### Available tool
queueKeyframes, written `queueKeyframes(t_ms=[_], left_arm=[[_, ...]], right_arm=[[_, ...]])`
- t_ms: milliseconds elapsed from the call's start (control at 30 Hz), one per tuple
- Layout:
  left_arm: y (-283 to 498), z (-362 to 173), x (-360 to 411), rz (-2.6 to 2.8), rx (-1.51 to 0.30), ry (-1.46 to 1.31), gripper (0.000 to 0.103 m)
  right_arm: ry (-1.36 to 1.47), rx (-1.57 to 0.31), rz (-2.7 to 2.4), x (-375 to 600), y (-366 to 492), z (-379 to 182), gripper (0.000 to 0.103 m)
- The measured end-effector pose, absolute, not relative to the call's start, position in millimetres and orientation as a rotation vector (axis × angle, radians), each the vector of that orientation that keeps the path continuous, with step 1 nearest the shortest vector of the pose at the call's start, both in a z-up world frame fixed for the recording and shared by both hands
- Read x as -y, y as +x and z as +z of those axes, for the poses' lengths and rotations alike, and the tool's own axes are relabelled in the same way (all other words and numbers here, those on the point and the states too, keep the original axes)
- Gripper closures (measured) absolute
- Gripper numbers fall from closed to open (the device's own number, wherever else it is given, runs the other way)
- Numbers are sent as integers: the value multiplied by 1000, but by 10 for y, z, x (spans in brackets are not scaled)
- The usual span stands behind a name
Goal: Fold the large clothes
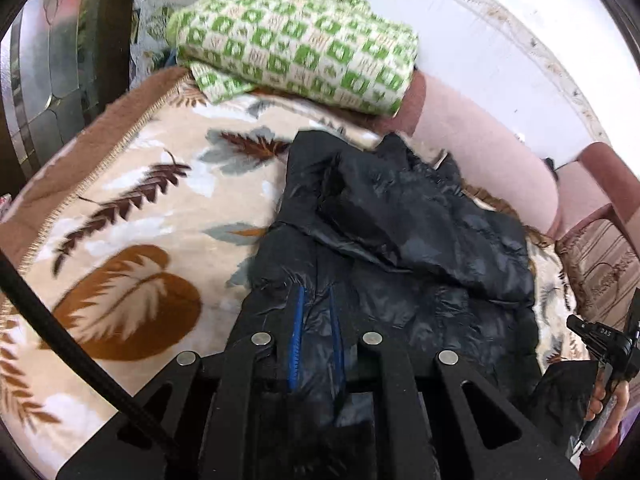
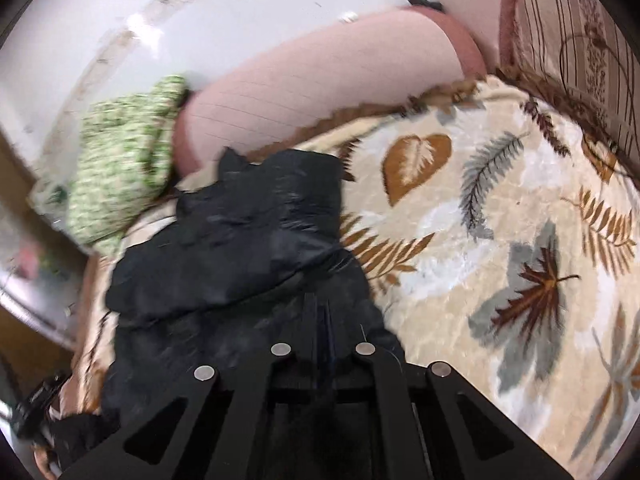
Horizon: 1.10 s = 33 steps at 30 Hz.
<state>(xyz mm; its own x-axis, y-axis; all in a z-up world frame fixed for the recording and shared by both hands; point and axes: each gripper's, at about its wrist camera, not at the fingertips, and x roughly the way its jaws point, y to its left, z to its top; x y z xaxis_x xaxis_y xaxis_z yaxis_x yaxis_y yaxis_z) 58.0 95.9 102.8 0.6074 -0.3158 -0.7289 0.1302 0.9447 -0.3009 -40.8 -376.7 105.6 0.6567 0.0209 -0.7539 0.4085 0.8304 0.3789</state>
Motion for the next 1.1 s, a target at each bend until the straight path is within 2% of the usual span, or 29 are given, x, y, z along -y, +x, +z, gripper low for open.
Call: queueKeyframes(t_ms=[100, 167, 233, 267, 300, 367, 433, 600, 700, 867, 1100], left_arm=[[691, 758, -901, -249, -924, -243, 91], [718, 613, -883, -238, -943, -248, 91], [734, 501, -870, -234, -957, -245, 91], [739, 465, -866, -230, -962, -241, 91], [744, 432, -857, -228, -966, -238, 91], [745, 421, -835, -221, -964, -229, 91], [730, 454, -803, -214, -949, -206, 90], [648, 580, -730, -197, -905, -146, 74], [610, 643, -708, -184, -886, -119, 73], [552, 728, -708, -186, -879, -112, 69], [463, 840, -691, -202, -869, -90, 69]], right_arm=[[581, -879, -241, 3805, -294, 792, 97], [580, -876, -175, 3775, -358, 804, 97], [533, -846, -112, 3689, -565, 941, 92], [505, -828, -74, 3642, -732, 1036, 78], [490, -820, -56, 3602, -841, 1087, 59], [445, -802, -13, 3486, -1111, 1221, 44], [389, -790, 29, 3343, -1355, 1362, 41], [359, -761, 250, 2786, -1776, 1548, 30], [295, -750, 443, 2261, -1970, 1616, 22], [97, -734, 623, 1404, -2130, 1599, 17], [-203, -734, 559, 748, -2076, 1224, 16]])
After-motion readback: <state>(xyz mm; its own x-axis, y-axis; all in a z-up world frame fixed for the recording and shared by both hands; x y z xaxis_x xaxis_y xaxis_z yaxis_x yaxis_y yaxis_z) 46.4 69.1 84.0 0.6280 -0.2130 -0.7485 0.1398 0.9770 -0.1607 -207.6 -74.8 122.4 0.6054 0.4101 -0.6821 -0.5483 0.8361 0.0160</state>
